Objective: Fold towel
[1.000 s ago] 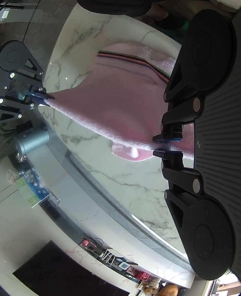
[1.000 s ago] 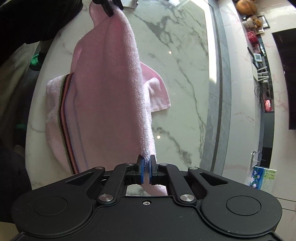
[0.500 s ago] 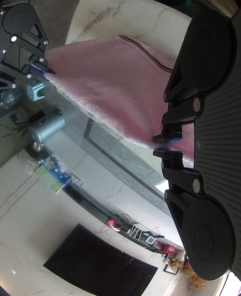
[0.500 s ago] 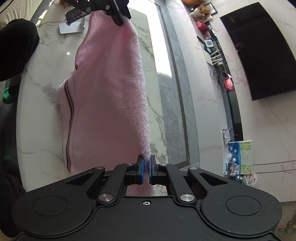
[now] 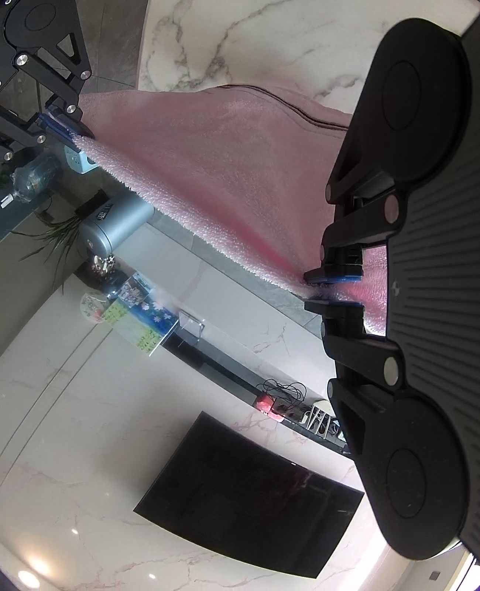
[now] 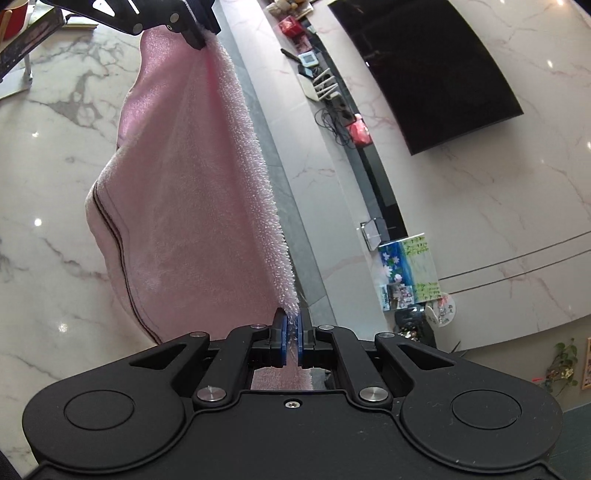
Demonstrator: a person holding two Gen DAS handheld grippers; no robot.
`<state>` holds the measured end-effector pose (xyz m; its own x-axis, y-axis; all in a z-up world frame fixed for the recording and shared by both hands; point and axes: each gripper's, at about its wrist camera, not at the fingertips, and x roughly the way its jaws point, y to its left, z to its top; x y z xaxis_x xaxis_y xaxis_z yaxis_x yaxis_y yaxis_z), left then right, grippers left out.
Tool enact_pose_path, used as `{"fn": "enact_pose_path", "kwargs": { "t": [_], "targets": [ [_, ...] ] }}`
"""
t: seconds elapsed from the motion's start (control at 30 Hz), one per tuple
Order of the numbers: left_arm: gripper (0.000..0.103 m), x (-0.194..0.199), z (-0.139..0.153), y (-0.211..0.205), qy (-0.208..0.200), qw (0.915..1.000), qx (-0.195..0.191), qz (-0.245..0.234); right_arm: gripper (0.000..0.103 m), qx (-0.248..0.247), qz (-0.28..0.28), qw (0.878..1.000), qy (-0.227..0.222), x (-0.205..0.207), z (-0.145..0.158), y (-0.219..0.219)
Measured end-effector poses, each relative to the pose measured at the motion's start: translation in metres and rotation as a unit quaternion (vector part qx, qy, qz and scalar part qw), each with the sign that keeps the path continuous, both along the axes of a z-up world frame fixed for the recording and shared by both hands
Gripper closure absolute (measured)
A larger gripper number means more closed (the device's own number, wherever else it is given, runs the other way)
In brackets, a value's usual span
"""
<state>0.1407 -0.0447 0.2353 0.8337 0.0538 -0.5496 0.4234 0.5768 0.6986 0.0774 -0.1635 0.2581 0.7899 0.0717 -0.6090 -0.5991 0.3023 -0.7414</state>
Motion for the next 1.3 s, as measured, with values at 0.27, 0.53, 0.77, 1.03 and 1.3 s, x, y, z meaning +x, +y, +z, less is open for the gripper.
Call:
{"fn": "enact_pose_path", "kwargs": {
  "t": [0.27,0.53,0.77,1.03,1.3],
  "targets": [
    [0.095,-0.018,-0.034,-0.008,0.049,0.9980,0.022,-0.034,0.100,-0.007,0.007,0.998,0.066,-0.015,-0.033,-0.009],
    [0.095,-0.071,-0.099,-0.001,0.140,0.9871,0.030,-0.073,0.100,-0.027,0.029,0.987,0.155,-0.064,-0.096,-0.010],
    [0.095,-0.118,-0.159,0.015,0.235,0.9677,0.008,-0.092,0.100,-0.021,0.038,0.977,0.211,-0.101,-0.142,-0.001],
    [0.078,-0.162,-0.203,0.032,0.314,0.9413,-0.006,-0.124,0.100,-0.023,0.046,0.963,0.265,-0.135,-0.182,0.003],
    [0.071,-0.185,-0.228,0.030,0.333,0.9317,0.013,-0.145,0.099,-0.029,0.060,0.952,0.300,-0.156,-0.206,0.007]
  ]
}}
